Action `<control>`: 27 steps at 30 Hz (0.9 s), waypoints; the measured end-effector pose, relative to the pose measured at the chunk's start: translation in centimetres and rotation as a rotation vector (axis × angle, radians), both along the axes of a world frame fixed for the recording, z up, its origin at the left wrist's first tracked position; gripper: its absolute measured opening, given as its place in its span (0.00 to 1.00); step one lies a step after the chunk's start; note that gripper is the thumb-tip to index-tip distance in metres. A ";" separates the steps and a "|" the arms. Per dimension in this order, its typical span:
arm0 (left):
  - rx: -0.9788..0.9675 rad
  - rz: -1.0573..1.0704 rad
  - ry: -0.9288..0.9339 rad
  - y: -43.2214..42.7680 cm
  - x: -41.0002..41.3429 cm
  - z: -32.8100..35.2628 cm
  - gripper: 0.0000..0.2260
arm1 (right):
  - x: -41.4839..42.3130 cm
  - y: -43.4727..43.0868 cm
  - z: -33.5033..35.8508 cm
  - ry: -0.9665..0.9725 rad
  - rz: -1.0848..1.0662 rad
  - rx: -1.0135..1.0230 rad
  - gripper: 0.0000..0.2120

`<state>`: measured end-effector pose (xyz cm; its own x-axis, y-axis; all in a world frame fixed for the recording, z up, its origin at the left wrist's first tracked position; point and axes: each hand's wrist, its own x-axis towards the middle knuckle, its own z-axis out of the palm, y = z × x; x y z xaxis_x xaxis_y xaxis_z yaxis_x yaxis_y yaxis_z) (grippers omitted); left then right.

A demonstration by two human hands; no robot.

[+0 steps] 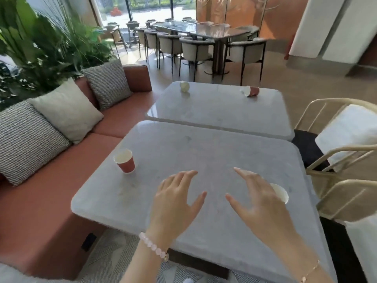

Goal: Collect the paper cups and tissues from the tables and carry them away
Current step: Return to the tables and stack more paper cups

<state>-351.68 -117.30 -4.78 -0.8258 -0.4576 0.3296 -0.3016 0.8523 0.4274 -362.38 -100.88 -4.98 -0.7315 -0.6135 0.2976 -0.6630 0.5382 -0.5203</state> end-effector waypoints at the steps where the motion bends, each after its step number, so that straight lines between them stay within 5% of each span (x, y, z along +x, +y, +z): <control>1: 0.012 -0.038 -0.001 -1.2 -0.7 -0.1 0.20 | -0.2 -0.7 0.0 -0.010 -0.033 0.002 0.28; 16: 0.156 -0.459 -0.060 -6.6 -7.4 -3.5 0.20 | 0.0 -3.2 -3.1 -0.015 -0.463 0.014 0.27; 27: 0.172 -0.546 -0.098 -2.9 -8.8 -5.1 0.19 | 0.2 0.1 -4.7 -0.024 -0.534 -0.006 0.26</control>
